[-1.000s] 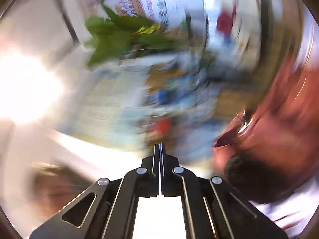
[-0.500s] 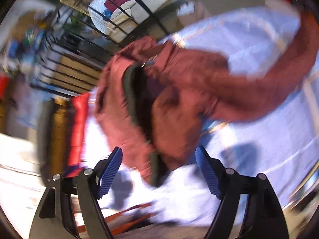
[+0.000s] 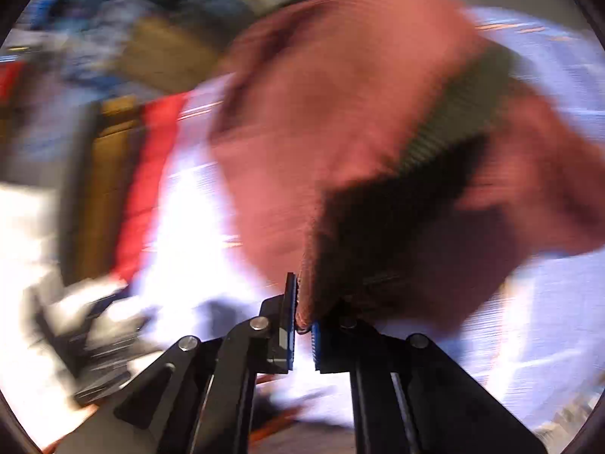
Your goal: Fold large clothes
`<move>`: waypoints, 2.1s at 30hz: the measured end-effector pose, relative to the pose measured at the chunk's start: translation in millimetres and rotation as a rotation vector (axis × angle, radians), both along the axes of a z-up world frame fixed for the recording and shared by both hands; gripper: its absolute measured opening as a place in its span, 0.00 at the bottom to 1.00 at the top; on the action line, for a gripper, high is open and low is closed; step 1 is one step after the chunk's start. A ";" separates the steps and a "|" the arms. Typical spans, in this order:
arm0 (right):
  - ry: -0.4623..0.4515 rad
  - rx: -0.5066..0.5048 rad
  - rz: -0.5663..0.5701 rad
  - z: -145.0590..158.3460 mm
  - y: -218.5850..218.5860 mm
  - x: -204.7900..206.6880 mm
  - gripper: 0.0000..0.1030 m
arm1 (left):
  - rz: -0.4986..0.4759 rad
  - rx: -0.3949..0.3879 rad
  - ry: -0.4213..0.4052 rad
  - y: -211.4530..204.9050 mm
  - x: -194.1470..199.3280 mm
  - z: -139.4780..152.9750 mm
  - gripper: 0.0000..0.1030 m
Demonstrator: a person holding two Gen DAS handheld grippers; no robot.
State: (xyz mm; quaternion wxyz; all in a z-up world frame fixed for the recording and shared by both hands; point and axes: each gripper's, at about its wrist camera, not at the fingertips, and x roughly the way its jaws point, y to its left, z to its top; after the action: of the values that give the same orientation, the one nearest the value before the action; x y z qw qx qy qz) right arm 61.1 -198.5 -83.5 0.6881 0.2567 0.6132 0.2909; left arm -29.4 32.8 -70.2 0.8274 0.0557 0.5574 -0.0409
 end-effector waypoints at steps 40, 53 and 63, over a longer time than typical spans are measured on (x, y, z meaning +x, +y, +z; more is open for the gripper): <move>0.076 -0.551 -0.096 -143.5 -75.8 -111.1 0.15 | -0.027 0.068 0.185 61.9 -41.5 -72.2 0.83; 0.138 -0.074 -0.774 -43.5 -309.2 -175.5 0.06 | -0.172 -0.027 0.166 8.8 -20.7 -78.3 0.83; 0.258 -0.112 -0.725 -84.4 -273.9 -166.6 0.06 | -0.274 -0.151 0.363 -59.1 -31.8 -148.8 0.80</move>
State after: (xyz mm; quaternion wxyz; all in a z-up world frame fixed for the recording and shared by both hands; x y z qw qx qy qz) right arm -105.5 -472.4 -167.9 0.6762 0.4533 0.5793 -0.0397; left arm -61.2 -26.2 -219.0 0.7020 0.0604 0.6797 -0.2038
